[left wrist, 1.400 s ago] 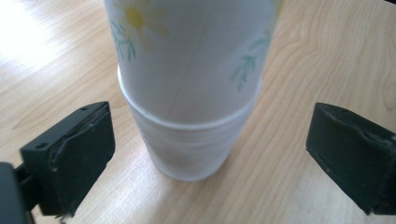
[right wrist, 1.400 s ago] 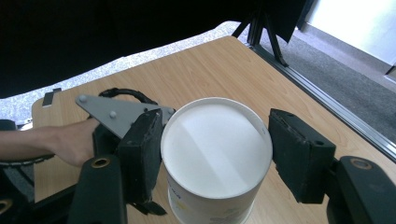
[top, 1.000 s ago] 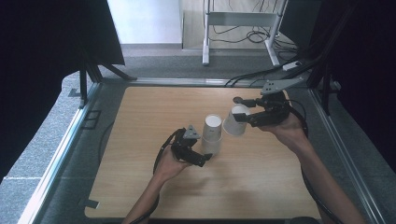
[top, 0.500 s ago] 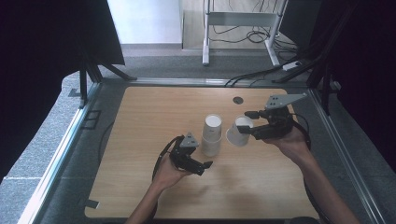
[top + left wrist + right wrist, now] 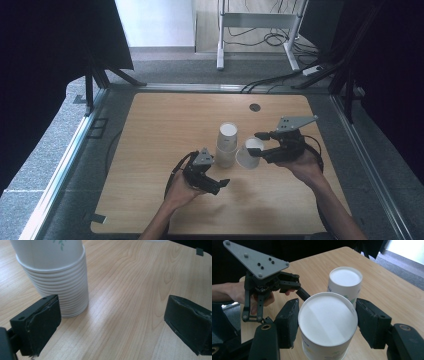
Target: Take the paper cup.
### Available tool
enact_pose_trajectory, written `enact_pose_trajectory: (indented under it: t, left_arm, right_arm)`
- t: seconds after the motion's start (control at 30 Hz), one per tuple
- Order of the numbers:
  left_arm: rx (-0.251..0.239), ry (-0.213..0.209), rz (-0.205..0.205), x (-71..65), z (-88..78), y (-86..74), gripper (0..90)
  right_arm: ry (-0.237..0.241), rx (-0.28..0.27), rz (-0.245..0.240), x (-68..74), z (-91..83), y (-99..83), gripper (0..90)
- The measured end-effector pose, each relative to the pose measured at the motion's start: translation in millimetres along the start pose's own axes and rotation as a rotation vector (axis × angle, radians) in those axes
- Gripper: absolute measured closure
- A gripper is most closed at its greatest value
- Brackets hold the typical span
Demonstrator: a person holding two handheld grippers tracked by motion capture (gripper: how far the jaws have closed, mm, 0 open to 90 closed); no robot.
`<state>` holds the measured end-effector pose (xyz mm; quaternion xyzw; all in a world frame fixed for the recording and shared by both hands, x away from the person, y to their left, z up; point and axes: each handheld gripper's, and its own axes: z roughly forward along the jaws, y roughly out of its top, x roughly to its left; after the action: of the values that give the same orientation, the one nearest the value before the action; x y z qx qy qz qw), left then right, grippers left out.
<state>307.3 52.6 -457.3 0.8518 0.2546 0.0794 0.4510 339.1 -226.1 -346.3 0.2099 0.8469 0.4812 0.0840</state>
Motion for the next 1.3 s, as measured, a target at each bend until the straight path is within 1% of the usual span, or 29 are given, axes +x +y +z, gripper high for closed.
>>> enact_pose_trajectory:
  t: [0.13, 0.23, 0.3, 0.4, 0.53, 0.57, 0.67, 0.73, 0.87, 1.07, 1.3]
  left_arm:
    - [-0.009, -0.021, 0.006, -2.8, 1.7, -1.5, 0.0]
    - [-0.005, -0.029, 0.02, -4.6, 3.4, -2.4, 0.0]
    - [-0.009, -0.038, 0.034, -7.1, 5.7, -3.4, 0.3]
    - [-0.006, -0.04, 0.04, -8.6, 8.0, -4.2, 0.6]
    - [-0.002, -0.039, 0.053, -10.8, 11.9, -5.9, 1.5]
    - [-0.002, -0.039, 0.053, -11.1, 12.6, -6.2, 2.2]
    - [-0.003, -0.039, 0.058, -12.1, 14.4, -7.1, 2.9]
    - [-0.005, -0.039, 0.064, -13.2, 15.4, -7.6, 3.7]
    - [-0.01, -0.04, 0.075, -15.3, 16.9, -8.3, 5.9]
    - [0.005, -0.04, 0.099, -18.3, 21.2, -9.6, 8.6]
    - [0.009, -0.041, 0.102, -19.7, 24.5, -11.5, 12.5]
  right_arm:
    - [0.023, -0.003, 0.0, 4.5, 9.4, -8.6, 37.7]
    - [0.037, -0.006, 0.005, 6.6, 16.0, -14.8, 37.7]
    - [0.06, -0.016, 0.016, 8.4, 21.8, -20.0, 37.7]
    - [0.075, -0.018, 0.019, 10.0, 25.9, -22.9, 37.6]
    - [0.108, -0.029, 0.027, 12.8, 34.4, -30.2, 37.7]
    - [0.123, -0.033, 0.032, 13.7, 38.5, -34.3, 37.6]
    - [0.125, -0.021, 0.029, 14.4, 41.4, -36.2, 37.6]
    - [0.137, -0.03, 0.038, 14.4, 42.4, -37.0, 37.7]
    - [0.143, -0.033, 0.043, 15.5, 44.8, -38.8, 37.7]
    - [0.156, -0.036, 0.042, 18.7, 48.0, -40.0, 37.6]
    - [0.17, -0.039, 0.046, 20.5, 49.9, -41.4, 37.7]
